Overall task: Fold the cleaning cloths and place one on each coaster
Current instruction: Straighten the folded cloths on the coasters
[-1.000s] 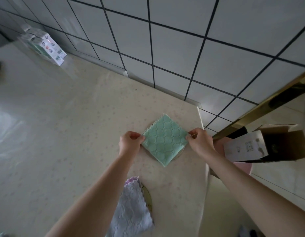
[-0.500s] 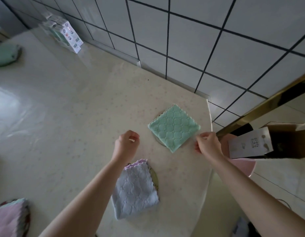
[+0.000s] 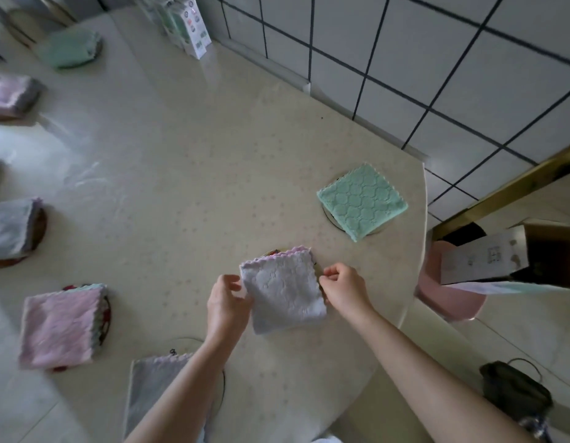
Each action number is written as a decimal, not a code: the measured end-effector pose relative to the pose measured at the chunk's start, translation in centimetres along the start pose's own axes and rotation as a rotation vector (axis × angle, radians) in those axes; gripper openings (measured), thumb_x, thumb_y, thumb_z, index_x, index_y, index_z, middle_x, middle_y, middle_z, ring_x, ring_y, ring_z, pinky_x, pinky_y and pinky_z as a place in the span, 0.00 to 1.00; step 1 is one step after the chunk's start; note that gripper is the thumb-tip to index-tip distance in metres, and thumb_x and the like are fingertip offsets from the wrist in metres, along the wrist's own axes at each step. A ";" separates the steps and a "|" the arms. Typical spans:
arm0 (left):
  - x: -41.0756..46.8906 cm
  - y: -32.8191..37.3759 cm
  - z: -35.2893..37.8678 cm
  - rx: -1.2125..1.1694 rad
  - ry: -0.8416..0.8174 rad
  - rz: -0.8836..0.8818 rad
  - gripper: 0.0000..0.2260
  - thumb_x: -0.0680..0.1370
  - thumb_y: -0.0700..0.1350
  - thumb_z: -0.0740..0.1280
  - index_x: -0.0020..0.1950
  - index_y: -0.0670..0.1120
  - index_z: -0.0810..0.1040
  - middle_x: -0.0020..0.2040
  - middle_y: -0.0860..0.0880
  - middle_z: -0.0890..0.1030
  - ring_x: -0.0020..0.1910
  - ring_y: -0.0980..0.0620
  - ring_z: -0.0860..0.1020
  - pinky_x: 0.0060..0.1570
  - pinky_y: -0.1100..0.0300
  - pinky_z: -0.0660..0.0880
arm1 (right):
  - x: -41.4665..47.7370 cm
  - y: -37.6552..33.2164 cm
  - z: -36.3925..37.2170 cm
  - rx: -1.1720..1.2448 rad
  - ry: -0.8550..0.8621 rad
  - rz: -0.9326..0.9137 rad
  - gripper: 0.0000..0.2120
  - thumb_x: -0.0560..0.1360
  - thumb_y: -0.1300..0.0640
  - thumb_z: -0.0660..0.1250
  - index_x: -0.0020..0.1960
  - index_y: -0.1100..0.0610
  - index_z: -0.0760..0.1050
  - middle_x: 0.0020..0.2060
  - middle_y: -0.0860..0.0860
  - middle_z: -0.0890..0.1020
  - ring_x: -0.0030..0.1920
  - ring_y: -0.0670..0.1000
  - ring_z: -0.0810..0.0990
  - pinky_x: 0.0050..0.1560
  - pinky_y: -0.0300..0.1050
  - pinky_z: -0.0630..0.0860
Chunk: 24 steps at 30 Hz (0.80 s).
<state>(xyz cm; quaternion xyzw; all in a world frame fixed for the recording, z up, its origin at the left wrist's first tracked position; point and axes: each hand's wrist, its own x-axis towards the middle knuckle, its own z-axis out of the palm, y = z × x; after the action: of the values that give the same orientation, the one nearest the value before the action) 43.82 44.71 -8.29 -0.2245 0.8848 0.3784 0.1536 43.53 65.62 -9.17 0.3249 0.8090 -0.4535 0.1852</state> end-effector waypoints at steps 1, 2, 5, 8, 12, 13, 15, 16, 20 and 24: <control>-0.7 -0.3 0.1 -0.029 -0.014 -0.041 0.09 0.73 0.42 0.69 0.52 0.48 0.74 0.47 0.49 0.79 0.41 0.52 0.78 0.38 0.59 0.72 | -0.2 -0.1 0.2 -0.028 -0.001 -0.005 0.09 0.71 0.59 0.65 0.50 0.57 0.77 0.45 0.53 0.83 0.46 0.57 0.82 0.51 0.49 0.78; -1.4 -0.6 0.3 -0.049 -0.021 -0.073 0.08 0.73 0.42 0.69 0.51 0.47 0.74 0.46 0.49 0.80 0.42 0.51 0.79 0.39 0.58 0.73 | -0.3 -0.3 0.4 -0.050 0.000 -0.019 0.09 0.71 0.58 0.66 0.50 0.58 0.78 0.45 0.54 0.83 0.46 0.57 0.82 0.50 0.49 0.78; -2.8 -1.0 0.8 -0.072 -0.015 -0.142 0.07 0.73 0.42 0.69 0.50 0.46 0.76 0.42 0.50 0.80 0.41 0.53 0.76 0.39 0.61 0.70 | -0.3 -0.6 0.9 -0.154 -0.004 -0.079 0.09 0.72 0.56 0.67 0.50 0.59 0.78 0.45 0.56 0.84 0.48 0.57 0.81 0.49 0.45 0.75; -3.6 -1.1 1.3 -0.089 -0.004 -0.183 0.05 0.73 0.43 0.69 0.48 0.45 0.78 0.40 0.51 0.78 0.41 0.52 0.75 0.40 0.63 0.66 | 0.1 -1.1 1.2 -0.251 -0.001 -0.140 0.08 0.72 0.58 0.67 0.50 0.60 0.78 0.47 0.57 0.83 0.50 0.58 0.80 0.47 0.44 0.72; -4.4 -1.2 2.1 -0.159 -0.003 -0.247 0.05 0.73 0.43 0.69 0.47 0.45 0.78 0.41 0.50 0.81 0.41 0.52 0.77 0.39 0.62 0.68 | 0.7 -1.5 1.3 -0.313 -0.001 -0.234 0.07 0.73 0.60 0.67 0.50 0.59 0.78 0.48 0.56 0.83 0.50 0.58 0.80 0.48 0.44 0.73; -4.7 -1.3 2.4 -0.179 -0.006 -0.256 0.05 0.72 0.43 0.70 0.47 0.45 0.79 0.42 0.49 0.82 0.41 0.51 0.78 0.39 0.61 0.70 | 0.8 -1.6 1.2 -0.314 -0.006 -0.263 0.07 0.72 0.61 0.67 0.50 0.60 0.78 0.47 0.56 0.83 0.50 0.57 0.80 0.49 0.44 0.73; -5.4 -1.4 3.2 -0.226 -0.021 -0.272 0.05 0.72 0.43 0.70 0.46 0.45 0.78 0.41 0.48 0.83 0.40 0.50 0.80 0.40 0.58 0.75 | 1.0 -1.6 0.9 -0.298 -0.016 -0.323 0.07 0.73 0.62 0.67 0.50 0.60 0.78 0.47 0.55 0.83 0.49 0.56 0.80 0.48 0.42 0.72; -5.7 -1.4 3.6 -0.254 -0.031 -0.277 0.05 0.72 0.43 0.70 0.45 0.45 0.78 0.40 0.48 0.83 0.39 0.50 0.81 0.42 0.55 0.78 | 1.1 -1.5 0.7 -0.287 -0.015 -0.347 0.07 0.73 0.62 0.67 0.50 0.60 0.78 0.47 0.55 0.83 0.48 0.55 0.81 0.48 0.41 0.72; -6.5 -1.6 4.3 -0.309 -0.011 -0.282 0.04 0.73 0.42 0.70 0.45 0.46 0.77 0.41 0.48 0.83 0.39 0.49 0.82 0.44 0.52 0.80 | 1.3 -1.1 0.2 -0.296 0.020 -0.354 0.06 0.73 0.61 0.68 0.49 0.59 0.78 0.45 0.54 0.84 0.46 0.54 0.81 0.47 0.40 0.72; -5.9 -1.4 4.0 -0.317 0.024 -0.261 0.04 0.74 0.42 0.69 0.48 0.45 0.78 0.41 0.49 0.82 0.41 0.48 0.81 0.46 0.52 0.79 | 1.3 -0.9 0.0 -0.339 0.029 -0.306 0.07 0.73 0.59 0.68 0.50 0.59 0.79 0.46 0.55 0.83 0.49 0.55 0.80 0.50 0.42 0.72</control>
<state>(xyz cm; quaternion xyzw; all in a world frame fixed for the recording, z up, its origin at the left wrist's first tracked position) 49.96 48.46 -9.27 -0.3628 0.7794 0.4871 0.1537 41.96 65.73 -9.45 0.1691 0.9160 -0.3294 0.1544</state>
